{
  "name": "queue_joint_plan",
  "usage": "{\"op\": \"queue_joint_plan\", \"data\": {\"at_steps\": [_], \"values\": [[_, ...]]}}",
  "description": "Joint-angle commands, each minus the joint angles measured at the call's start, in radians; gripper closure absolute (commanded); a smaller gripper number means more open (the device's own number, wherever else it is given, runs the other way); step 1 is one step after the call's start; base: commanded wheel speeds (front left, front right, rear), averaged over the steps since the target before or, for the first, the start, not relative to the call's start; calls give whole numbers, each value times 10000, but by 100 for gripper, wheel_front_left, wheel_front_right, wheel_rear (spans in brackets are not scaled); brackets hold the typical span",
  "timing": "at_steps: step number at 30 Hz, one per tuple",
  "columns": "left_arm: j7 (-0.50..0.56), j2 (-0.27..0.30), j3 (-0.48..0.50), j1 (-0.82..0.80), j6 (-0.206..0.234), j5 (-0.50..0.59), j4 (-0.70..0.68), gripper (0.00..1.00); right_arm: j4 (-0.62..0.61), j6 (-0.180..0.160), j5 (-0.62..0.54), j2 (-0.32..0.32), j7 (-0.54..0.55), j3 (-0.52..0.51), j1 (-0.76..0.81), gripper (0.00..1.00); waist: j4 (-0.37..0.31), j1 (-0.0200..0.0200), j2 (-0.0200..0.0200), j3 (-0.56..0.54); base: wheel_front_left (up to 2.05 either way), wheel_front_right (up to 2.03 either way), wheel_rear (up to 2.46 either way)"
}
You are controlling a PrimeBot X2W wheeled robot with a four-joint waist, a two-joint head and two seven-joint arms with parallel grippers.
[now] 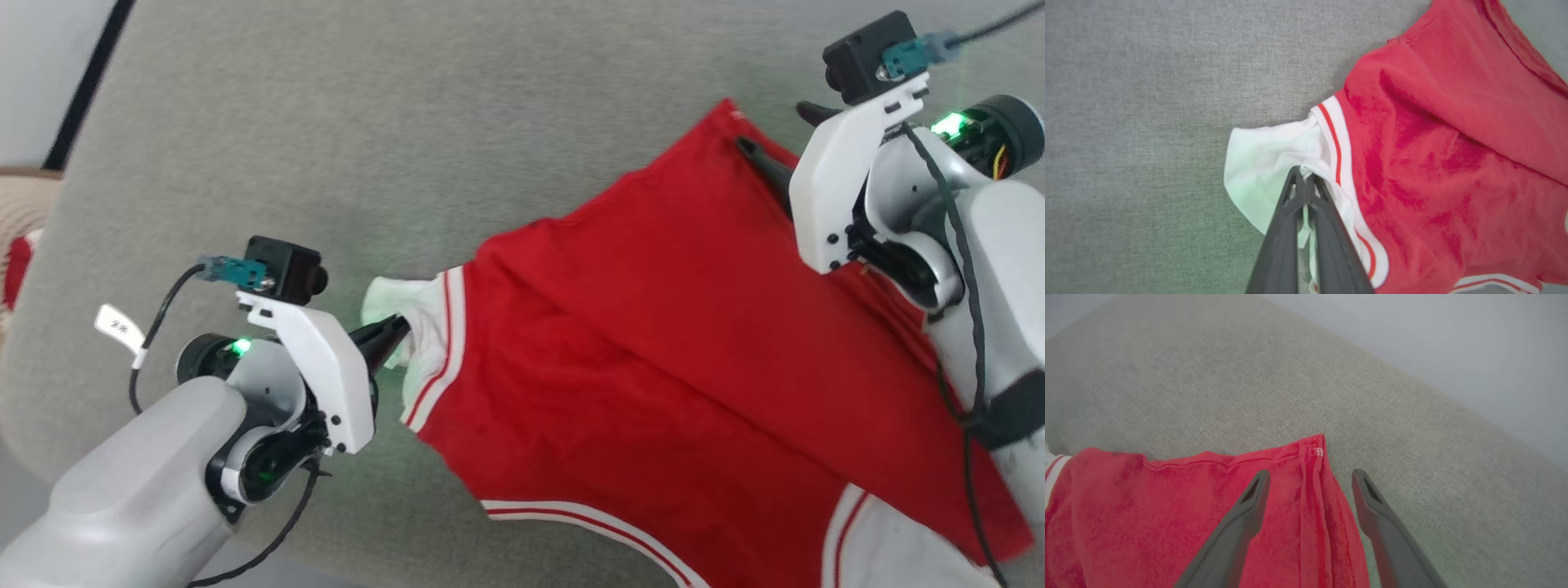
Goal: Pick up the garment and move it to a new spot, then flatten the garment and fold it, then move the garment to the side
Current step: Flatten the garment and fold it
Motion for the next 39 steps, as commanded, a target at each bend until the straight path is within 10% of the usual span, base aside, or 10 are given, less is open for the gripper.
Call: {"op": "queue_joint_plan", "data": {"at_steps": [1,16,17,18,39], "values": [[-19,-145,-39,-163,-103,41,100,100,517,-7,116,-131,143,269,-343,0,428,0,0,194,0,0,0],[-139,-822,-196,-467,-675,35,981,100,4244,-9,1819,-792,3251,3396,-1379,0,1163,0,0,548,0,0,0],[-143,-842,-195,-468,-731,18,1064,100,4385,-7,1929,-859,3508,3571,-1390,32,1158,0,0,533,0,0,0],[-121,-845,-206,-475,-761,-2,1137,100,4414,-6,1969,-923,3551,3733,-1468,100,1139,0,0,510,0,0,0],[2425,1231,356,-3656,-453,594,1061,100,2229,-15,2960,-2036,745,3275,-3236,100,-873,0,0,-1254,0,0,0]]}}
